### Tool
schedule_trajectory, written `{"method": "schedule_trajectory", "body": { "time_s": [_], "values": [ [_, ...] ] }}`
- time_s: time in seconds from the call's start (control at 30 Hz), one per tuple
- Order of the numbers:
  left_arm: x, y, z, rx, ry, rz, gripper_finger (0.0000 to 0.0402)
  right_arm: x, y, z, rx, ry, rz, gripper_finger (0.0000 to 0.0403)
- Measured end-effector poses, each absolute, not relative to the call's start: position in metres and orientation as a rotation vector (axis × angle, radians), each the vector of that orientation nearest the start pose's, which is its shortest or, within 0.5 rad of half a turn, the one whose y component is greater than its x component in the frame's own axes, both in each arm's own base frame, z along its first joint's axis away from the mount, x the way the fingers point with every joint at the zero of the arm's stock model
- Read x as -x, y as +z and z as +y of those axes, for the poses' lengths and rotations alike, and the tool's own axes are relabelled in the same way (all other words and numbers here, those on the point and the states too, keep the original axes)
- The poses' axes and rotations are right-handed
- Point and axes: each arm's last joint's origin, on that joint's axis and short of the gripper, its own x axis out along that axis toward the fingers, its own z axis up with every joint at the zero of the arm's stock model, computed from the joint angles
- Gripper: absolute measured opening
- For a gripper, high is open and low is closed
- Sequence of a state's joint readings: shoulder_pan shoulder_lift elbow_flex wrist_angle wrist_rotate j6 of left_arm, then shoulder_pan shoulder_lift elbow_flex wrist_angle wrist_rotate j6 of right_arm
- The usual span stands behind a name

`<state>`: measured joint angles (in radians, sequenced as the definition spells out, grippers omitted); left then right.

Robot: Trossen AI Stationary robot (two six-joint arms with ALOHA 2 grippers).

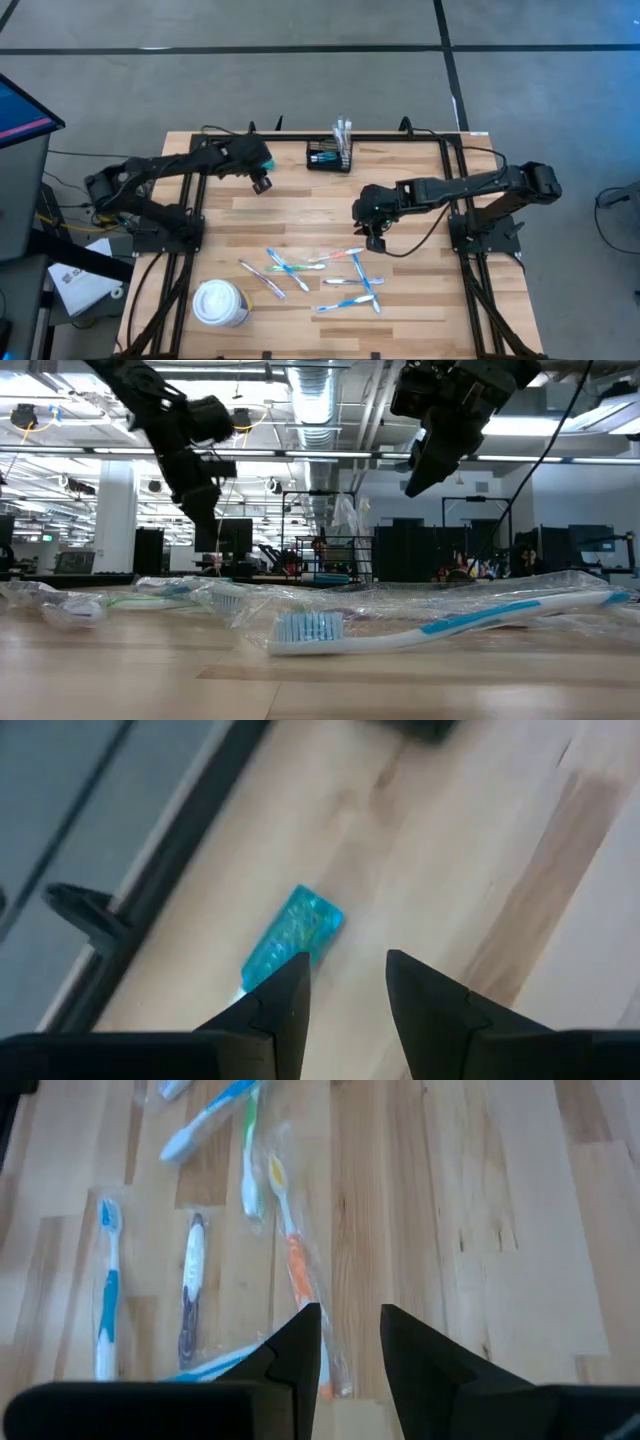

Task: Pick & Place toothbrushing station
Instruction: Put the blue mouthwash into the mesh organizer

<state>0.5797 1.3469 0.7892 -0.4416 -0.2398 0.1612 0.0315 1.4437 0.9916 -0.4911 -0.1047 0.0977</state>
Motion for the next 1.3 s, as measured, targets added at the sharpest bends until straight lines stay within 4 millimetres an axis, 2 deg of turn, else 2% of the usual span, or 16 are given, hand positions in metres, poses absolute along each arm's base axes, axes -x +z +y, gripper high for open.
{"method": "schedule_trajectory", "body": {
  "time_s": [0.17,0.4,0.57,1.0,1.3],
  "values": [
    [-0.229,0.188,0.161,0.028,0.642,1.308,0.0126,-0.291,0.235,0.012,-0.110,0.088,0.934,0.0098],
    [-0.250,0.182,0.181,0.009,0.608,1.527,0.0126,-0.291,0.235,0.012,-0.097,0.095,0.933,0.0098],
    [-0.257,0.176,0.187,-0.015,0.581,1.573,0.0126,-0.291,0.235,0.013,-0.095,0.097,0.934,0.0098],
    [-0.258,0.166,0.191,-0.074,0.598,1.619,0.0127,-0.292,0.236,0.022,-0.059,0.138,0.910,0.0098],
    [-0.259,0.157,0.199,-0.063,0.609,1.621,0.0170,-0.292,0.236,0.022,-0.056,0.138,0.909,0.0098]
  ]
}}
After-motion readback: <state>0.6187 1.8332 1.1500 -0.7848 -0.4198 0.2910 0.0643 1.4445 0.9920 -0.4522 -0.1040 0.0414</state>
